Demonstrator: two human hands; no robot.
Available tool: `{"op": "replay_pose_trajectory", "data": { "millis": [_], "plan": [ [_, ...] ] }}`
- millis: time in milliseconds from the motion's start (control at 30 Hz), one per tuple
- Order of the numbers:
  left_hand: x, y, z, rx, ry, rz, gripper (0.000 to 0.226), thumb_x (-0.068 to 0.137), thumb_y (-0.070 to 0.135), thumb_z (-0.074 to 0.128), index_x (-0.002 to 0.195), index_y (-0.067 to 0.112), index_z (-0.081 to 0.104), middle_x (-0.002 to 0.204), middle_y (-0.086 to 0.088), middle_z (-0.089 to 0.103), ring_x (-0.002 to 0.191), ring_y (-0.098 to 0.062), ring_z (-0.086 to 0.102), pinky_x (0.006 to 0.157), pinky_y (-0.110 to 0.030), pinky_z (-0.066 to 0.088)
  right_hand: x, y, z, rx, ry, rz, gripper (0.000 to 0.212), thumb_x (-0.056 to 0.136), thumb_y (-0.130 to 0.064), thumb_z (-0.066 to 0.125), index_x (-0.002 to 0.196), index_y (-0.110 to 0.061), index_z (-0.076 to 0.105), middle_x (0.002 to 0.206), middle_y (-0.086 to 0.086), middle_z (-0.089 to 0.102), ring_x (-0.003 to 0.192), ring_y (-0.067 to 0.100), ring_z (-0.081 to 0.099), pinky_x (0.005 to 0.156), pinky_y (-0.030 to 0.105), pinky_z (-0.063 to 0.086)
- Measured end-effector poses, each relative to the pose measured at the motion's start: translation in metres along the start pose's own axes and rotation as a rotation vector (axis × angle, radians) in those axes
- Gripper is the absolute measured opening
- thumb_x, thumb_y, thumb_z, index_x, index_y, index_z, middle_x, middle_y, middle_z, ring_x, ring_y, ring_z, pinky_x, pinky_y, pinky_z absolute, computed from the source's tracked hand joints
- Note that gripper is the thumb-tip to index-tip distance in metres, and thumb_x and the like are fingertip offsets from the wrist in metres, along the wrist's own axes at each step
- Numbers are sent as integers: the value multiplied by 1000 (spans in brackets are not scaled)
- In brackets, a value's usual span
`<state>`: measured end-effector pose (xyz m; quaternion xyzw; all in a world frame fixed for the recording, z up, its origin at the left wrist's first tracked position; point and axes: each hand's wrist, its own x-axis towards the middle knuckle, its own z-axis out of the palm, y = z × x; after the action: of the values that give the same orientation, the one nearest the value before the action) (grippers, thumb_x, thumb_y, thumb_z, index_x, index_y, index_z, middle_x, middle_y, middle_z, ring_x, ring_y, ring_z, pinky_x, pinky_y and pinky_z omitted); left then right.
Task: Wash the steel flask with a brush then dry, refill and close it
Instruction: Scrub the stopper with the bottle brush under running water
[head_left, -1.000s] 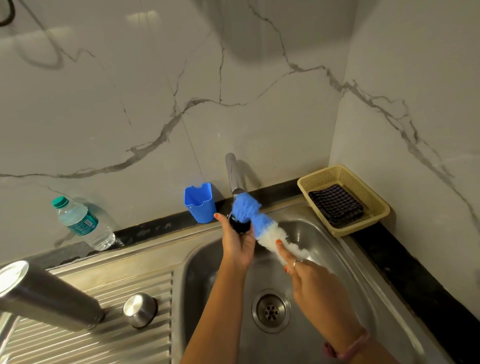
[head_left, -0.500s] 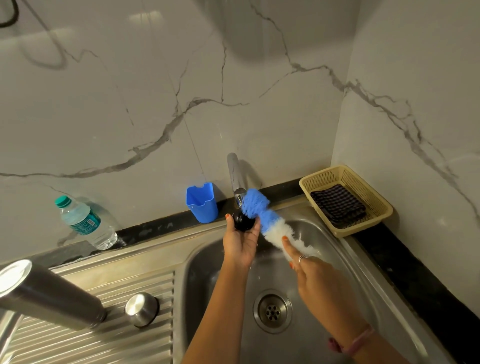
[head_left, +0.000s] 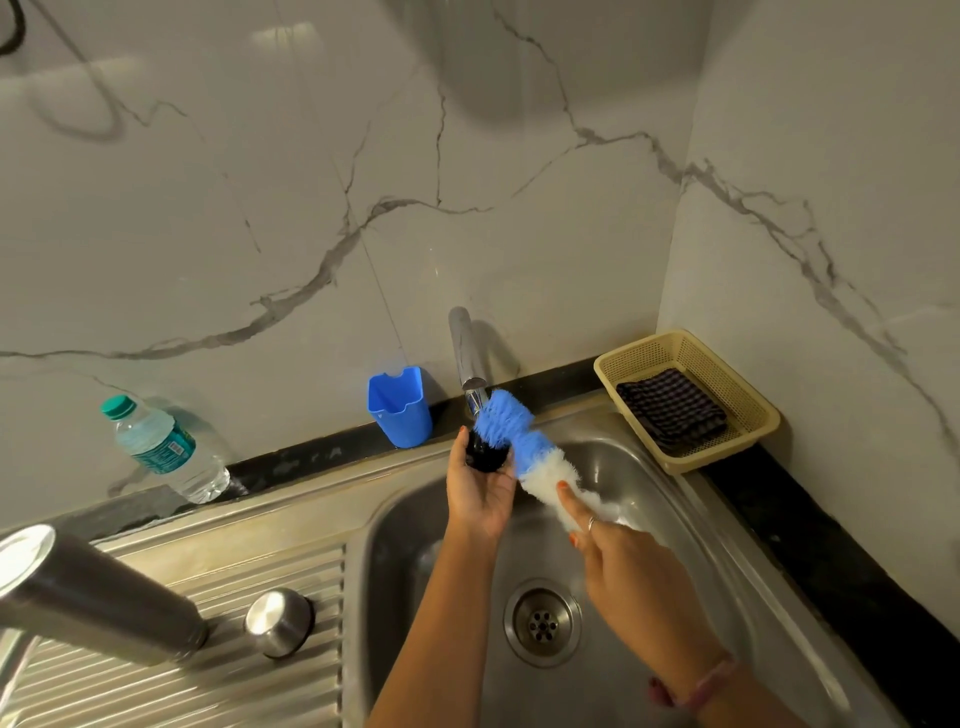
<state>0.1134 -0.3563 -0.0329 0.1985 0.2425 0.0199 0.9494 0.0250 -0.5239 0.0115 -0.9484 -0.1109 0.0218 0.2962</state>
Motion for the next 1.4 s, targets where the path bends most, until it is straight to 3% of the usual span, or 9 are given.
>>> {"op": "replay_pose_trajectory", "data": {
  "millis": [100, 233, 400, 533, 767, 900, 1100, 1233, 1400],
  "plan": [
    [-3, 0, 0, 15, 3, 14, 42, 99, 30, 54, 132, 2, 56, 130, -20, 64, 127, -32, 58, 113, -45, 40, 8, -6, -5, 51, 6, 18, 50, 101, -35, 35, 146, -49, 18, 92, -8, 61, 71, 7, 54, 66, 22, 48],
    [-7, 7, 3, 71, -25, 58, 37, 100, 31, 53, 125, 5, 60, 109, -15, 73, 101, -27, 71, 91, -43, 58, -6, -10, -4, -19, 16, -53, 52, 101, -38, 32, 144, -54, 8, 93, -9, 63, 72, 8, 58, 67, 25, 49],
    [-11, 6, 0, 29, -45, 42, 49, 93, 27, 60, 133, 1, 51, 127, -25, 62, 115, -37, 65, 102, -51, 48, 10, -3, -11, 5, 27, 29, 50, 100, -35, 37, 145, -49, 21, 95, -8, 65, 73, 7, 59, 65, 23, 49],
    [-11, 7, 0, 48, -39, 55, 39, 98, 31, 56, 125, 3, 56, 111, -21, 72, 107, -32, 69, 93, -49, 53, -1, -11, -8, -14, 38, -41, 50, 101, -36, 34, 144, -51, 15, 81, -10, 59, 58, 5, 47, 52, 17, 38],
    [-10, 4, -2, 9, -17, 35, 47, 98, 33, 58, 131, 0, 53, 127, -24, 63, 120, -35, 62, 102, -48, 51, 2, -4, -7, -68, 31, 11, 53, 101, -36, 32, 144, -48, 3, 83, -8, 58, 60, 7, 48, 48, 17, 33],
    [-8, 8, -1, -24, 20, 41, 46, 96, 30, 62, 131, 2, 52, 129, -25, 59, 121, -36, 60, 82, -44, 62, -2, 6, -10, -14, 39, 13, 53, 100, -36, 37, 142, -53, 11, 74, -11, 51, 61, 6, 48, 58, 23, 43],
    [-10, -2, -5, 41, 52, -9, 48, 93, 33, 65, 131, 5, 56, 135, -22, 57, 117, -29, 58, 97, -34, 49, 14, 5, -13, 178, 31, 47, 48, 96, -38, 48, 142, -46, 34, 66, -16, 45, 50, -2, 36, 53, 14, 34],
    [-1, 4, -9, 31, 123, 55, 52, 93, 42, 62, 128, 4, 58, 129, -20, 63, 109, -27, 63, 115, -38, 38, 0, -3, -18, 145, -8, -2, 48, 97, -41, 45, 140, -53, 29, 55, -14, 34, 44, 4, 39, 47, 12, 29],
    [-5, 3, -4, 137, 124, 68, 52, 94, 44, 63, 127, 4, 58, 120, -18, 68, 104, -24, 67, 100, -37, 52, 6, -7, -20, 70, -18, 22, 48, 99, -39, 41, 143, -50, 25, 67, -13, 52, 54, 2, 43, 54, 13, 37]
  ]
}}
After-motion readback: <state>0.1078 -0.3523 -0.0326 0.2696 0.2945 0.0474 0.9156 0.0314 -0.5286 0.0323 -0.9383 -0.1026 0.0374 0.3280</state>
